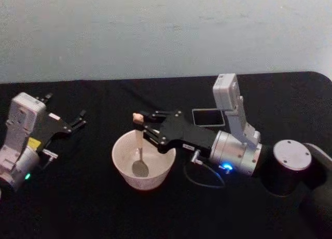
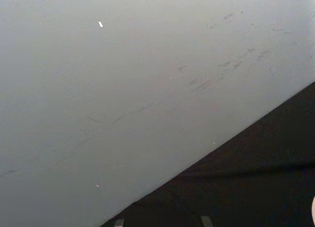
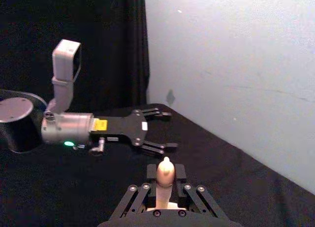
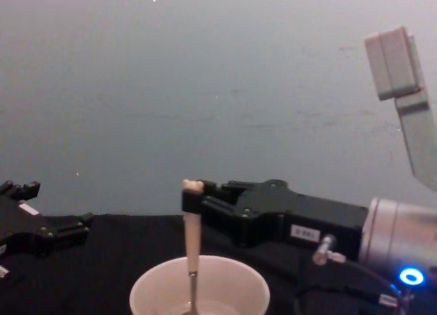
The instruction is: Pick up the stirring spoon with one hand, stir inside the cup, then place it back in its original position.
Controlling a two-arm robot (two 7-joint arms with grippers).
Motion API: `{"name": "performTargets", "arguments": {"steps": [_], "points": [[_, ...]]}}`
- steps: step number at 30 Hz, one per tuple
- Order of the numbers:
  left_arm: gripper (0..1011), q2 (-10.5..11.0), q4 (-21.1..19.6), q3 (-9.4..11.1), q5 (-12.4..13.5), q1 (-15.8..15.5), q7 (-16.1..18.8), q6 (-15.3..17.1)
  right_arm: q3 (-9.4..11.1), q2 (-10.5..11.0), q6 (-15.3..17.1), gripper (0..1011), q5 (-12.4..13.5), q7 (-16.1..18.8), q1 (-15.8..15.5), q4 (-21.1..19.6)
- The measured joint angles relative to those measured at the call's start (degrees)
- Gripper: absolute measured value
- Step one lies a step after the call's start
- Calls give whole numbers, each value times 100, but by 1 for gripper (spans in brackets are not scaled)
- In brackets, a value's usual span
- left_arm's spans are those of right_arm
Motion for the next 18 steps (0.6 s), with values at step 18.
{"name": "performTargets", "arguments": {"steps": [18], "points": [[1001, 0, 0, 0, 0, 0, 0, 0, 33, -303, -68, 214, -94, -306, 247, 447]]}}
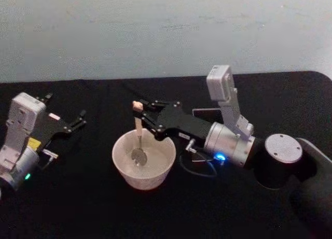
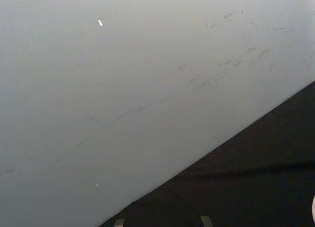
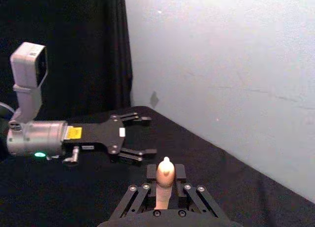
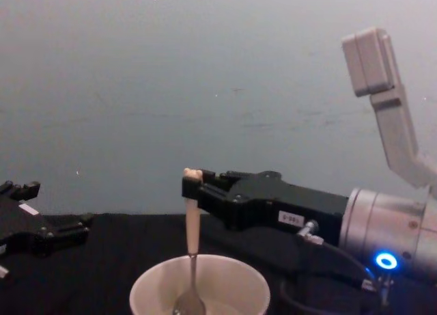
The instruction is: Pick up the stirring spoon with one hand, stir inside the cup, then place it back in its original position.
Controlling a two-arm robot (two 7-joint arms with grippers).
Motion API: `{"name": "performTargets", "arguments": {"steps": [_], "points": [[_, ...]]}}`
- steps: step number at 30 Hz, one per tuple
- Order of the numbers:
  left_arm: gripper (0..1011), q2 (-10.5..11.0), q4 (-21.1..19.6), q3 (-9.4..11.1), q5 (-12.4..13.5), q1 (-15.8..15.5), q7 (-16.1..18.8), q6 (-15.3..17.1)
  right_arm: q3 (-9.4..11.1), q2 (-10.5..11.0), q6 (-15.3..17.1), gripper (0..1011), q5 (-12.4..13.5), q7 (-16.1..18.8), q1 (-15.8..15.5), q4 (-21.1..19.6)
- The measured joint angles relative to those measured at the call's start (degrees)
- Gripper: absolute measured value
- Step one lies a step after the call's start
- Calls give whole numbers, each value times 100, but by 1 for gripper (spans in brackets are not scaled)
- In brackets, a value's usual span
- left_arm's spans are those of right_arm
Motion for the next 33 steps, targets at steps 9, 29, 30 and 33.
{"name": "performTargets", "arguments": {"steps": [9, 29, 30, 33], "points": [[1001, 0, 0, 0, 0, 0, 0, 0, 152, 177, 47, 214, -13, -104, -164, -209], [1001, 0, 0, 0, 0, 0, 0, 0, 123, 394, 192, 214, 136, 61, -497, -665], [1001, 0, 0, 0, 0, 0, 0, 0, 105, 375, 192, 214, 139, 68, -485, -643], [1001, 0, 0, 0, 0, 0, 0, 0, 49, 285, 168, 214, 144, 92, -410, -511]]}}
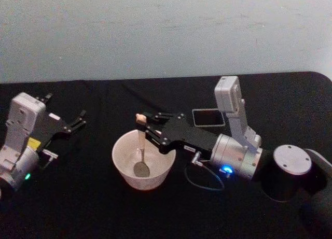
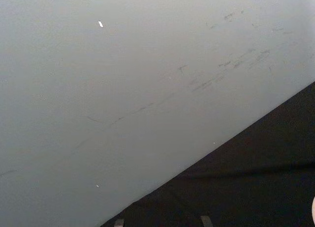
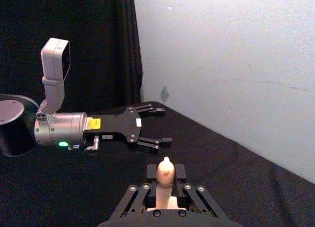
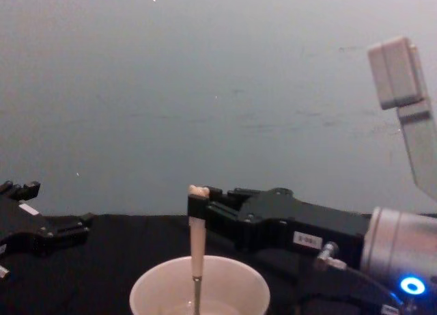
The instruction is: Pick up the stirring spoon with one hand, stir inside the cup, then place it back in its original position.
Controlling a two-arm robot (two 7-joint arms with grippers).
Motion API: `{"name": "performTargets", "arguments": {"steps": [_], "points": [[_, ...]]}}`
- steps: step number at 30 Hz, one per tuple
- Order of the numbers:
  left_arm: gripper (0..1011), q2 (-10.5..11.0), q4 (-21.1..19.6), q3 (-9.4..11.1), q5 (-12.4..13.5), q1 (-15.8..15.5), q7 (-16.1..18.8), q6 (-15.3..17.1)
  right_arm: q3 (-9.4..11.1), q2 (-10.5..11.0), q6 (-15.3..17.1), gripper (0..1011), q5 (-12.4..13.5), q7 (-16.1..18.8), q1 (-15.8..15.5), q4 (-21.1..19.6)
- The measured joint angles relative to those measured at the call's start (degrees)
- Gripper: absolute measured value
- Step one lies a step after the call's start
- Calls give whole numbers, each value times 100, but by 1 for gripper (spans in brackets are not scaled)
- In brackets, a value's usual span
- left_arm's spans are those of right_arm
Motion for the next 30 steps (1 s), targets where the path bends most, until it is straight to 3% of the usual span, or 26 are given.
{"name": "performTargets", "arguments": {"steps": [9, 15, 30], "points": [[1001, 0, 0, 0, 0, 0, 0, 0, -16, -226, -145, 214, -83, -100, 247, 376], [1001, 0, 0, 0, 0, 0, 0, 0, 55, -233, -169, 214, -138, -183, 294, 442], [1001, 0, 0, 0, 0, 0, 0, 0, 182, 119, -29, 214, -152, -170, -23, -36]]}}
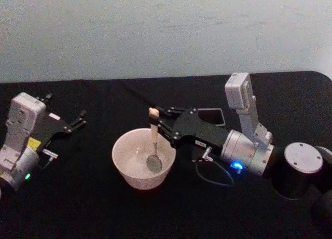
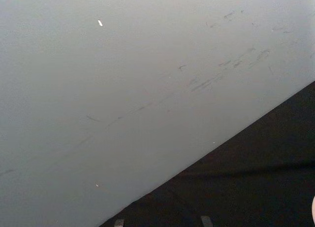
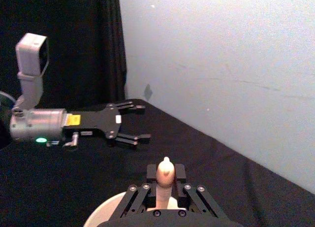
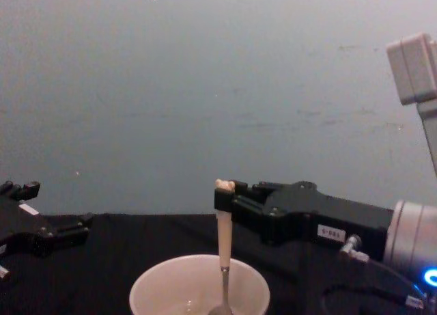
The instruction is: Pick up the stirring spoon with one hand, stir inside the cup, then place it back in its original position.
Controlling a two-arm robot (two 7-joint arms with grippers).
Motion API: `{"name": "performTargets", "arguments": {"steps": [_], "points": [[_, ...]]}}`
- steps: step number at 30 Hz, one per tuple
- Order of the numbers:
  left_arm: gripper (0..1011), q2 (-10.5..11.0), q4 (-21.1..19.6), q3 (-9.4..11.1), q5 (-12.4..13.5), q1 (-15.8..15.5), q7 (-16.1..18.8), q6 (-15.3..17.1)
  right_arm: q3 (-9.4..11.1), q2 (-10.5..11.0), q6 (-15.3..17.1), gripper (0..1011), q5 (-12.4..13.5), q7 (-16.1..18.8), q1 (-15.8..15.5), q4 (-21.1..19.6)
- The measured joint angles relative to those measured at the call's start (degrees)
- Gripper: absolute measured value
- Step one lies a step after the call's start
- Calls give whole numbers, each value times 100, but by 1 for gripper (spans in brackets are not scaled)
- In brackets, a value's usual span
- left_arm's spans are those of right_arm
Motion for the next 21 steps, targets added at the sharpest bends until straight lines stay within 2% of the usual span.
{"name": "performTargets", "arguments": {"steps": [8, 14, 21], "points": [[1001, 0, 0, 0, 0, 0, 0, 0, -87, -14, 31, 214, 93, 130, -65, -53], [1001, 0, 0, 0, 0, 0, 0, 0, -161, -203, -52, 214, 101, 121, 68, 161], [1001, 0, 0, 0, 1, 0, 0, 0, -102, -328, -115, 214, 111, 5, 134, 303]]}}
